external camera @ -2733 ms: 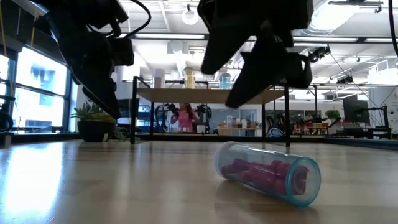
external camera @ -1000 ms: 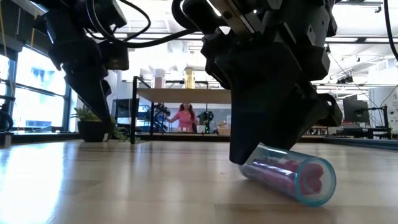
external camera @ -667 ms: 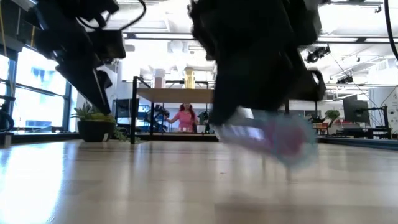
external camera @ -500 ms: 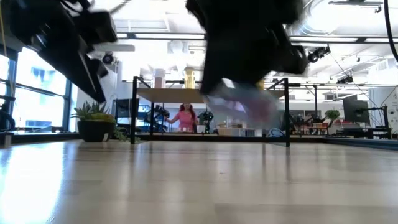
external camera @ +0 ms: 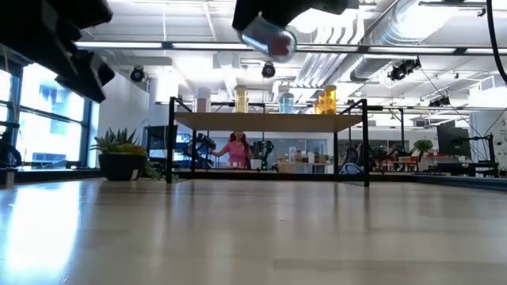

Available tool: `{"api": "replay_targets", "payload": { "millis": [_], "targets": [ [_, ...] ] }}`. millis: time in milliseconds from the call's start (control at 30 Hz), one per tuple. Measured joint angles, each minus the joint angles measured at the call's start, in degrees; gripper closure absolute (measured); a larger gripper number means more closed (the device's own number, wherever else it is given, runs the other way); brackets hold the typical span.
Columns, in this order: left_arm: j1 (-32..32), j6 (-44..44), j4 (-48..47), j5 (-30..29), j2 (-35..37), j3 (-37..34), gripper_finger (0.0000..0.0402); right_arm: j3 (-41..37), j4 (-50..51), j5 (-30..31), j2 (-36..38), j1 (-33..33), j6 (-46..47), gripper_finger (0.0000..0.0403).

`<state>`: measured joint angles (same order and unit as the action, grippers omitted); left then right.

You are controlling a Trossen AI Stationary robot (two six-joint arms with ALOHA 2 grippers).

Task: Pick and place medicine bottles onto shelf by color
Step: Put the blue pill bottle aligned with the other blue pill bottles on the shelf

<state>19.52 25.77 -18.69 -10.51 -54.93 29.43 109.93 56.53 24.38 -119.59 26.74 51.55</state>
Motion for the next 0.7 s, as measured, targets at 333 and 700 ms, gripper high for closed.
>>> {"api": "replay_targets", "payload": {
  "millis": [333,700],
  "targets": [
    [0.4,0.1,5.8,0.9,15.0,-10.0,0.0181,11.9,8.9,6.9,0.0,-2.9,-10.7,0.0299],
    [0.4,-1.5,6.7,-1.4,30.8,-17.8,0.0181,24.0,23.8,18.7,0.1,-4.7,-16.0,0.0299]
  ]
}}
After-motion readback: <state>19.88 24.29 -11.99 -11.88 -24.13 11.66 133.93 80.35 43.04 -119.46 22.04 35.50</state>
